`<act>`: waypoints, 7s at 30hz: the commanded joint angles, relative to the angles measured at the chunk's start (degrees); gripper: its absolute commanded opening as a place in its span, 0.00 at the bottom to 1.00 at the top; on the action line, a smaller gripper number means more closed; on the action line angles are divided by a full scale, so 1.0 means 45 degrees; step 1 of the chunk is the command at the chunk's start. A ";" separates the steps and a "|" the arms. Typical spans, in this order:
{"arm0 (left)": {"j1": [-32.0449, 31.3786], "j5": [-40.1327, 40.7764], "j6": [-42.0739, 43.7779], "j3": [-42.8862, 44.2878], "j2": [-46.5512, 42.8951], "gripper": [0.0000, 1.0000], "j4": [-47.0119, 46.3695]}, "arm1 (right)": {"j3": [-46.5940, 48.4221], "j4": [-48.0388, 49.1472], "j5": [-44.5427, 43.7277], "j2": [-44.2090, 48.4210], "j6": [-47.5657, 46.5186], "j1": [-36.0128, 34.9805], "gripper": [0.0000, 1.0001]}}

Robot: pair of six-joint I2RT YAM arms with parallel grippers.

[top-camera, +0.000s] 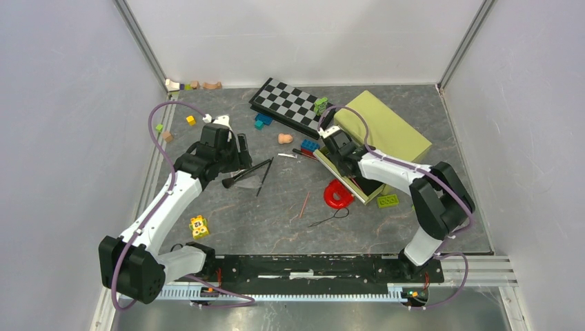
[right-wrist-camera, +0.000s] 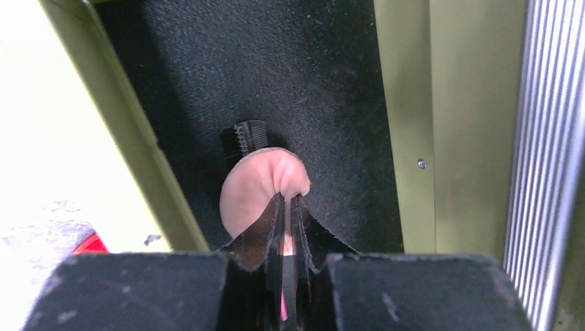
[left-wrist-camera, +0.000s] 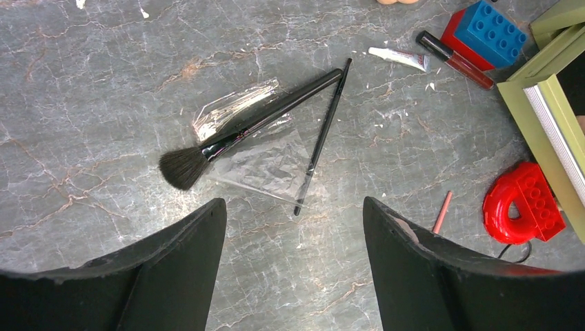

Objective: Organize the makeup
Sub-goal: Place the makeup tool in the drawer, then pick up the makeup from the center of the board, then place the makeup tool in the drawer, then pick up the makeup brush from the center of the board.

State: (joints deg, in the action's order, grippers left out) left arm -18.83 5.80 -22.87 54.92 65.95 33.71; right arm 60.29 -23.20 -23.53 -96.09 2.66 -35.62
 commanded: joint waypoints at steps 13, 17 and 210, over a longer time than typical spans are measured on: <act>0.0102 -0.0149 0.0444 -0.0035 -0.0167 0.79 -0.0403 | 0.0199 -0.0306 -0.0696 -0.0052 0.0036 -0.0103 0.38; 0.0112 -0.0151 0.0446 -0.0035 -0.0166 0.79 -0.0395 | 0.0598 -0.0627 -0.0728 0.0251 0.0030 -0.0113 0.47; -0.3366 0.0821 0.0027 0.1420 0.5330 0.69 -0.0890 | -0.1331 -0.0950 0.5191 0.7010 -0.0263 0.0888 0.42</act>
State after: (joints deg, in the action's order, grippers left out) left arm -30.48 4.43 -21.76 57.41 84.29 31.53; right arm 55.70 -29.63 -2.26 -67.37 -0.23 -31.51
